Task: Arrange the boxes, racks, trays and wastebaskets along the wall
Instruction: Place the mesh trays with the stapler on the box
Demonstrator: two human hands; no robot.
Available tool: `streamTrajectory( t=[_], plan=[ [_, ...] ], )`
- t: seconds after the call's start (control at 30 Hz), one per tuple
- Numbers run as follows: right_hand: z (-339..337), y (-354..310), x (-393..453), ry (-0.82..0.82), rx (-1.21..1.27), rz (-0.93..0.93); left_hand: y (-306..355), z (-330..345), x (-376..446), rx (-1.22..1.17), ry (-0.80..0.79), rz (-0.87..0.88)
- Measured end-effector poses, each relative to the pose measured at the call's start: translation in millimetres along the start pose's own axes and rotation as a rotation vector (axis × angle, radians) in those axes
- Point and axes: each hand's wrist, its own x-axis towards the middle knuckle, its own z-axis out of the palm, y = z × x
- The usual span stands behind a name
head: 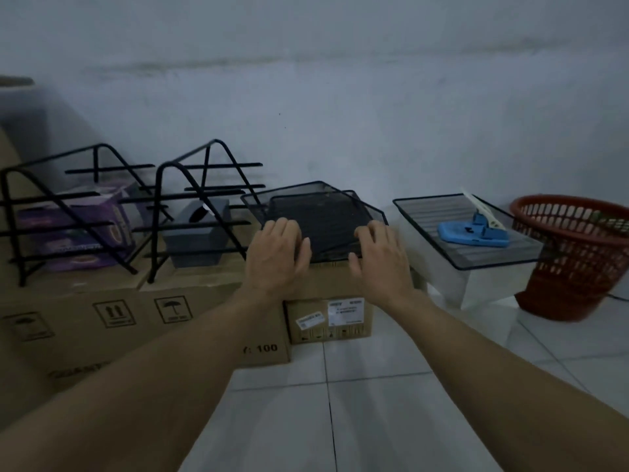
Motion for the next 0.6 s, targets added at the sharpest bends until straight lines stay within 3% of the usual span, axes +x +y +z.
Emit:
streamTrajectory(
  t=[0.07,0.17,0.23,0.33,0.5,0.6],
  plan=[
    [2.2,3.7,6.7,-0.112,0.007,0.030,-4.8,1.8,7.3,-0.032,-0.050,-0.182],
    [10.2,10.7,9.6,-0.270,0.066,0.112,-4.0,10.9,16.9,-0.147,-0.189,-0.605],
    [16.2,17.4,8.1,-0.301,0.133,0.154,-4.3,19.3,21.3,-0.198,-0.303,-0.813],
    [20.5,29.7,7.9,-0.314,0.170,0.240,-11.0,32.7,19.9,-0.165,-0.406,-0.834],
    [30.2,45.7,20.4,-0.312,0.364,0.387,-21.0,38.9,17.6,-0.179,-0.335,-0.865],
    [38.0,48.3,21.6,-0.338,0.473,0.376,-27.8,41.9,14.2,-0.252,-0.353,-0.881]
  ],
)
